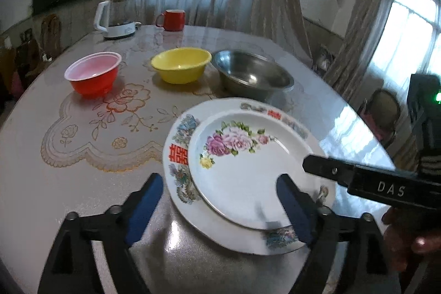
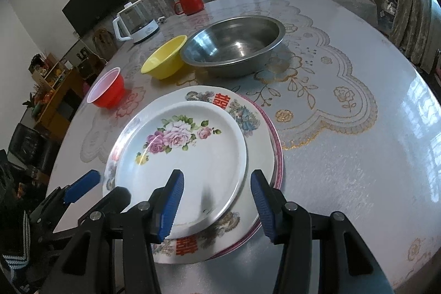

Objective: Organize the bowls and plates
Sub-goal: 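Lower the rose-print plate onto the stack and open the left gripper, then move the right gripper to the rim of the steel bowl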

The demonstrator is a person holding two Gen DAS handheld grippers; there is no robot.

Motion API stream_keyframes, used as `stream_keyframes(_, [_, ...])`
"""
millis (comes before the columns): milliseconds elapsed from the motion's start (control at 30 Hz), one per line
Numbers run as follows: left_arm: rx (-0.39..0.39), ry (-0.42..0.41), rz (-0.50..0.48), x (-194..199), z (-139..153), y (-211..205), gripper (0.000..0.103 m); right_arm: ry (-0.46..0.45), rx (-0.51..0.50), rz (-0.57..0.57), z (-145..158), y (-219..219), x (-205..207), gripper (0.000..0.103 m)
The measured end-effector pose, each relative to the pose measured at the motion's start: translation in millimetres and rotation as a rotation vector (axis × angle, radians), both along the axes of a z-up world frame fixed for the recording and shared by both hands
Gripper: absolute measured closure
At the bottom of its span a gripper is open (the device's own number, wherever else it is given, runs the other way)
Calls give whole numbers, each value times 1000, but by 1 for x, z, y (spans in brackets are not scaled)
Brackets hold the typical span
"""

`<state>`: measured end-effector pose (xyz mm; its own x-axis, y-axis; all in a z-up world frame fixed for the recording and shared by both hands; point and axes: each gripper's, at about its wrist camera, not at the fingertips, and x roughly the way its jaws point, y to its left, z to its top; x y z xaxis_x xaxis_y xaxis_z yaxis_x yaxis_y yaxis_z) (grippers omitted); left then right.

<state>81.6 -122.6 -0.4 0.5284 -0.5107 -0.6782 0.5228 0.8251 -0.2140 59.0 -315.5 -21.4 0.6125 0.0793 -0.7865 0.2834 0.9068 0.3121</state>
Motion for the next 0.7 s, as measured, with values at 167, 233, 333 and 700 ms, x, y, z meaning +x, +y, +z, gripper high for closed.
stream_keyframes(167, [-91, -9, 84, 6, 12, 24, 5, -46, 65, -43, 5, -13, -13, 52])
stream_keyframes(233, [-97, -5, 119, 10, 13, 30, 5, -79, 77, -77, 11, -22, -19, 52])
stream_keyframes(333, [-94, 32, 152, 18, 9, 35, 4, -109, 82, -125, 15, -33, -24, 52])
stream_keyframes(700, [-47, 65, 164, 31, 7, 27, 4, -107, 177, -213, -3, -71, -14, 52])
